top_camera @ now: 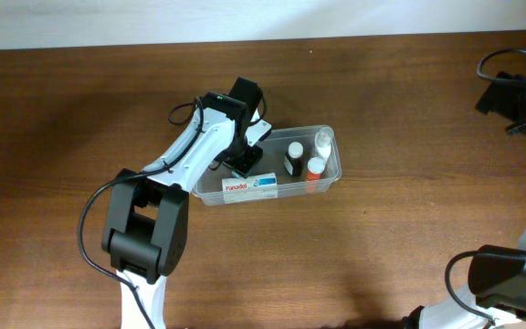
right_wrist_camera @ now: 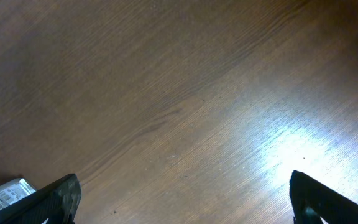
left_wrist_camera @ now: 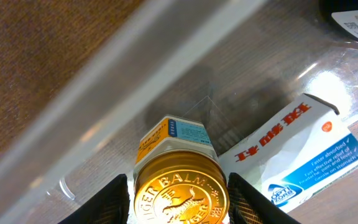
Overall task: Pack container
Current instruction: 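Lower the jar into the container beside the Panadol box and release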
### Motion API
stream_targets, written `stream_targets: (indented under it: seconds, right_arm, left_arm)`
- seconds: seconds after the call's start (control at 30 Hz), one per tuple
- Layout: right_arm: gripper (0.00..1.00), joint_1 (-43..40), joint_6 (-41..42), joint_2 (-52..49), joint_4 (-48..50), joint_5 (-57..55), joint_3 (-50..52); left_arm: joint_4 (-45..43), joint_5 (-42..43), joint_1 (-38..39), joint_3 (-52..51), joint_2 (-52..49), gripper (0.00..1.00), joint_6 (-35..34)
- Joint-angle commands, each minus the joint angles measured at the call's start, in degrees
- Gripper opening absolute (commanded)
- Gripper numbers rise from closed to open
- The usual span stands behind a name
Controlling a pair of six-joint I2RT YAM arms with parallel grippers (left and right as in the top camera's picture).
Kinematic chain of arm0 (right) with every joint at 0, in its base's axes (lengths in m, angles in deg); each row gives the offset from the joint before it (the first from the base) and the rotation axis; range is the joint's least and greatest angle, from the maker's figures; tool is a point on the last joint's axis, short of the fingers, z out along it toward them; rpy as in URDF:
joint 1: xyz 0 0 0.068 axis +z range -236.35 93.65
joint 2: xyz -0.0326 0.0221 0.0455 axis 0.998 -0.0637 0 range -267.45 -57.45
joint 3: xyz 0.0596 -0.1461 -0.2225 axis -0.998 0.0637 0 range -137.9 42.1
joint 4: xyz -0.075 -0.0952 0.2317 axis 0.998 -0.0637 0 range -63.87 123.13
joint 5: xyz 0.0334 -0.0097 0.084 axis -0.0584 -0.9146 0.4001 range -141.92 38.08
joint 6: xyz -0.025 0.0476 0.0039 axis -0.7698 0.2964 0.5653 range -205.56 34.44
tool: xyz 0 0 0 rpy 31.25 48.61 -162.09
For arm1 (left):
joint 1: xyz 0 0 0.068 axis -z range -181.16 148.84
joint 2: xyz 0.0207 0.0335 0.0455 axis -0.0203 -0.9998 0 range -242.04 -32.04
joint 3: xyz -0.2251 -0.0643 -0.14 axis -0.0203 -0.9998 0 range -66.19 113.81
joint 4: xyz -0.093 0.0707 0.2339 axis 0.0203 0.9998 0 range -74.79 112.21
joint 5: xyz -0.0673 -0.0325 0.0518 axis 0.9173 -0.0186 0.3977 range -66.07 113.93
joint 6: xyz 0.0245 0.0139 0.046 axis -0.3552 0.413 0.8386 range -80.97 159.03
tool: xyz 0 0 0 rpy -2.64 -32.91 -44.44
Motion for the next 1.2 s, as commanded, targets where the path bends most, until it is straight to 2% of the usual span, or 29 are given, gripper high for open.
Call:
stream_targets:
  seconds: [0.0,0.2,0.53,0.63,0.67,0.7,0.73,0.8,0.87,0.97,1.0,1.07,1.17]
  right_arm:
    - [0.98,-0.1,0.7,0.3,0.1,-0.7,-0.3]
    - [0.99,-0.1,0.7,0.3,0.0,-0.7,-0.3]
    - [0.98,-0.1,0.7,0.3,0.1,-0.7,-0.3]
    - [0.99,-0.1,0.7,0.3,0.1,-0.7,-0.3]
    - [0.98,-0.1,0.7,0.3,0.1,-0.7,-0.3]
    - [0.98,-0.1,0.7,0.3,0.1,-0.7,-0.3]
    - [0.98,-0.1,0.7,0.3,0.1,-0.7,-0.3]
    - [0.98,-0.1,0.7,0.3,0.1,-0.7,-0.3]
    - [0.99,-0.1,0.7,0.3,0.1,-0.7,-0.3]
    - [0.98,-0.1,0.7,0.3,0.0,-0.7,-0.3]
    - [0.98,-0.1,0.7,0.3,0.1,-0.7,-0.3]
    - [0.99,-0.1,0.7,0.3,0.1,-0.7,-0.3]
    - [0.99,-0.1,0.7,0.3,0.1,-0.7,-0.3]
  left_arm:
    - [-0.3,-0.2,-0.1,-0.6,-0.3,0.52,-0.5]
    - [1.9,-0.1,-0.1,1.4,-0.3,0.53,-0.5]
    - [14.7,-0.2,-0.1,20.4,-0.3,0.54,-0.5]
    - [22.1,-0.2,-0.1,27.5,-0.3,0.63,-0.5]
    - [25.0,-0.2,-0.1,29.7,-0.2,0.74,-1.0]
    - [28.4,-0.2,-0.1,32.3,-0.2,0.92,-2.1]
    - [31.4,-0.2,-0.1,34.6,-0.2,0.99,-3.5]
    - [36.2,-0.2,-0.1,38.9,-0.2,0.99,-6.0]
    - [36.2,0.0,-0.1,40.4,0.8,0.99,-6.5]
    - [36.2,6.5,-0.1,40.4,2.2,1.0,-6.4]
    - [36.2,5.5,-0.1,40.4,2.3,0.99,-6.3]
    - [36.2,-2.5,-0.3,40.5,2.4,0.99,-5.7]
    - [36.1,-3.3,-0.3,40.4,2.4,0.99,-5.6]
